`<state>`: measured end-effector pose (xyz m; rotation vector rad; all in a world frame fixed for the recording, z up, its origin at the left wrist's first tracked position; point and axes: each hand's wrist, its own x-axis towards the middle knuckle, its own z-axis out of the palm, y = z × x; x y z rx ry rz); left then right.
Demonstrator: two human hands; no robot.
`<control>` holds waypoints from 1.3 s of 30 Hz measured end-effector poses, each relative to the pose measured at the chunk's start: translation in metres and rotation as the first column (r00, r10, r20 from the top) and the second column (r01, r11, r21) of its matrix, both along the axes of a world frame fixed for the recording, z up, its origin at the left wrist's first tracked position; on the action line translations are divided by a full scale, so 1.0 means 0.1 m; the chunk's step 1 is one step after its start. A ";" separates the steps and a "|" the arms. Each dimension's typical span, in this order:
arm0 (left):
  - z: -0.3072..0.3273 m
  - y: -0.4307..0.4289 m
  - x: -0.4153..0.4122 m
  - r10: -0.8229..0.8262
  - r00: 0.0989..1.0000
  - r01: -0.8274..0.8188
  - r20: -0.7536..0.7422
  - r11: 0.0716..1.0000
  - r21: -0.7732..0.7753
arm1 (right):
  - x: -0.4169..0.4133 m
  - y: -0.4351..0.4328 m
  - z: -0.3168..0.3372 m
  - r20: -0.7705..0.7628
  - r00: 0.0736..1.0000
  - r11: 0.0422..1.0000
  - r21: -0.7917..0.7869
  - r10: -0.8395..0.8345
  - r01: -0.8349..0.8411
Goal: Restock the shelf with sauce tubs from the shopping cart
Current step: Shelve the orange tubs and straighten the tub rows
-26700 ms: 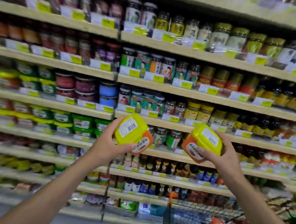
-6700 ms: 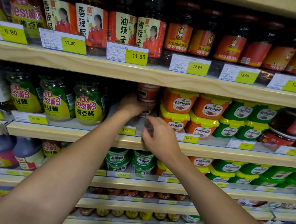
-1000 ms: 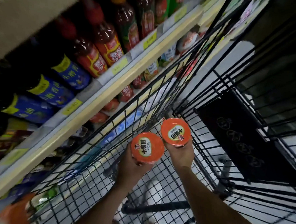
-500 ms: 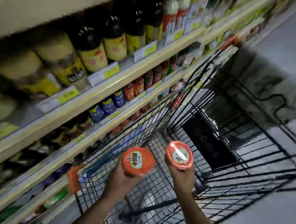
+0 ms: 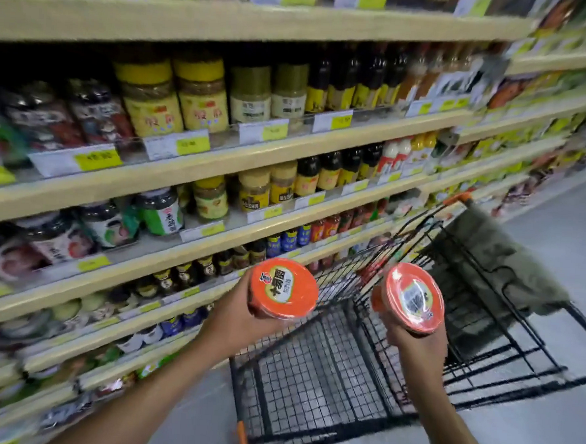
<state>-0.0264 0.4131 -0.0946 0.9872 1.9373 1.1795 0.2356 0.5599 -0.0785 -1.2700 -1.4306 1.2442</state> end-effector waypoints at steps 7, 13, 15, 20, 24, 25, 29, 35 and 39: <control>0.85 -0.81 0.17 0.261 0.965 -0.261 0.033 0.939 0.223 | -0.02 -0.26 0.87 -0.040 0.957 0.945 0.171 0.288 -0.278; 1.40 -1.73 0.43 0.495 0.866 -0.487 0.065 0.808 0.331 | -0.14 -0.60 1.23 -0.034 0.857 0.846 0.179 0.515 -0.502; 1.51 -2.09 0.50 0.563 0.824 -0.550 0.071 0.762 0.341 | -0.24 -0.79 1.33 -0.030 0.808 0.799 0.176 0.589 -0.576; 1.68 -3.08 0.67 0.729 0.678 -0.705 0.096 0.608 0.365 | -0.67 -1.40 1.54 -0.026 0.686 0.677 0.188 0.727 -0.711; 1.73 -4.00 0.77 0.852 0.519 -0.803 0.069 0.459 0.380 | -1.11 -2.06 1.63 -0.035 0.584 0.579 0.182 0.811 -0.794; 1.73 -4.24 0.80 0.873 0.481 -0.820 0.079 0.416 0.392 | -1.21 -2.26 1.65 -0.037 0.551 0.546 0.195 0.834 -0.814; 1.74 -5.25 0.99 0.939 0.333 -0.872 0.089 0.270 0.409 | -1.58 -3.14 1.72 -0.070 0.400 0.405 0.194 0.914 -0.893; 1.72 -6.75 1.29 0.987 0.135 -0.891 0.086 0.084 0.446 | -2.08 -4.58 1.67 -0.119 0.236 0.253 0.151 0.964 -0.956; 1.74 -7.69 1.43 0.994 0.066 -0.892 0.084 0.021 0.451 | -2.34 -5.57 1.60 -0.151 0.190 0.214 0.161 0.970 -0.964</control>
